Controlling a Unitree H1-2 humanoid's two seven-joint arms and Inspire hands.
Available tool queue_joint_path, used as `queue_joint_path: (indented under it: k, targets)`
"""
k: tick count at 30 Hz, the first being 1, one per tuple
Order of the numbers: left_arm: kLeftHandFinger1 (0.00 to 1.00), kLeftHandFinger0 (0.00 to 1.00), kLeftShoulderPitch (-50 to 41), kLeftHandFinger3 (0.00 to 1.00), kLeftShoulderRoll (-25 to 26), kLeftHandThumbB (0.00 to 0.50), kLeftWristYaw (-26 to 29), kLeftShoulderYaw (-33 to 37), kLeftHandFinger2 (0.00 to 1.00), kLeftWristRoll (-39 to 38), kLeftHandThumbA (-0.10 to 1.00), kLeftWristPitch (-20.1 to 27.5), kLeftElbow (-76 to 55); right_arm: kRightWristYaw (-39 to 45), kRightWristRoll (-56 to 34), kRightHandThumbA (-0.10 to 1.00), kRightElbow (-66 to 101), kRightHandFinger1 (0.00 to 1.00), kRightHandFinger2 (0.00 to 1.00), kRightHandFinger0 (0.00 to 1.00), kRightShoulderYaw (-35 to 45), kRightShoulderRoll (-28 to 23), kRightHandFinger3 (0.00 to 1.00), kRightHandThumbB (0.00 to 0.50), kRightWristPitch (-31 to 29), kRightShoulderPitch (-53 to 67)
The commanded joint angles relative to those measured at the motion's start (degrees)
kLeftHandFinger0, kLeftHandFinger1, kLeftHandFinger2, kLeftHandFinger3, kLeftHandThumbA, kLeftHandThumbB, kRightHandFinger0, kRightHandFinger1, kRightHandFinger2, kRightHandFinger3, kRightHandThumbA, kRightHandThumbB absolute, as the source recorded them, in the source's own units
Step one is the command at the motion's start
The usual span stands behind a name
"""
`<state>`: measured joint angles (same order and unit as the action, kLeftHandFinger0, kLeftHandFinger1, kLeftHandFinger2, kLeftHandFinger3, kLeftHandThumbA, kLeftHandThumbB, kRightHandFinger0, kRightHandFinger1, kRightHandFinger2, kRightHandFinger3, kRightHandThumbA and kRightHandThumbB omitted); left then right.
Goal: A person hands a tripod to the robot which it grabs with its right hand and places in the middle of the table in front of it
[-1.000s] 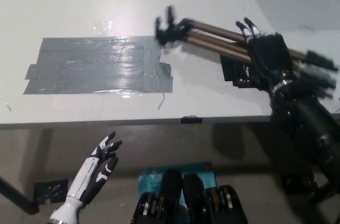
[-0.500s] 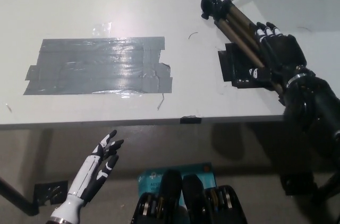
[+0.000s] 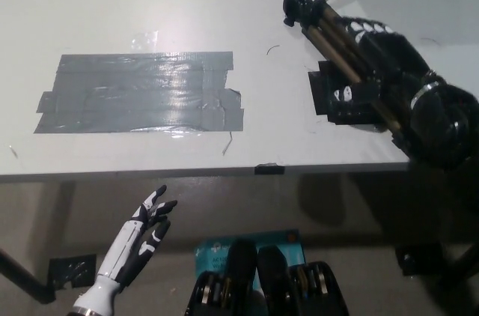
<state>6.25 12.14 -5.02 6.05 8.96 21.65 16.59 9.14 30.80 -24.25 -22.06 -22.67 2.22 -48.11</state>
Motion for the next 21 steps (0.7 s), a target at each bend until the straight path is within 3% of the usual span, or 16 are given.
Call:
queue_joint_path:
  k: [1, 4, 9, 14, 16, 18, 21]
  targets:
    - [0.89, 0.9, 2.07, 1.0, 1.14, 0.223, -1.5, -0.5, 0.88, -2.08, 0.93, 2.16, -0.14, 19.6, -25.8, 1.0, 27.24, 1.0, 1.0, 1.0, 9.51, -7.71, 1.0, 0.5, 7.81, -4.78]
    - [0.89, 0.9, 2.23, 1.0, 1.17, 0.228, -1.24, -0.58, 0.91, -1.91, 0.94, 2.41, 0.02, 17.28, -28.8, 1.0, 34.57, 1.0, 1.0, 1.0, 13.34, -8.03, 1.0, 0.5, 9.76, -4.53]
    - [0.96, 0.91, 2.28, 1.0, 1.1, 0.223, -0.85, -0.49, 1.0, -1.43, 0.96, 3.21, 0.08, 11.31, -30.38, 1.0, 49.66, 1.0, 1.0, 1.0, 18.41, -6.01, 1.0, 0.401, 13.72, 2.4]
    - [0.99, 0.93, 2.26, 1.0, 0.94, 0.238, -0.3, -0.59, 1.0, -0.94, 0.99, 3.2, -0.04, 6.44, -28.24, 1.0, 64.6, 1.0, 1.0, 1.0, 17.44, -1.87, 1.0, 0.377, 13.14, 14.45]
    - [1.0, 0.95, 1.89, 1.0, 1.07, 0.246, -0.32, -0.67, 1.0, -1.03, 1.0, 3.2, -0.05, 4.22, -27.85, 1.0, 68.04, 1.0, 1.0, 1.0, 16.1, 1.1, 1.0, 0.387, 12.31, 21.34]
    - [1.0, 0.95, 1.3, 1.0, 1.01, 0.25, -0.39, -0.67, 1.0, -1.33, 1.0, 3.47, 0.17, 2.11, -25.97, 1.0, 67.57, 1.0, 1.0, 1.0, 13.97, 3.7, 1.0, 0.34, 8.21, 29.78]
    - [1.0, 0.96, 0.56, 1.0, 0.85, 0.255, -0.42, -0.47, 1.0, -1.33, 1.0, 3.81, 0.51, 0.48, -25.77, 1.0, 63.46, 1.0, 1.0, 1.0, 13.09, 6.35, 1.0, 0.312, 4.05, 36.84]
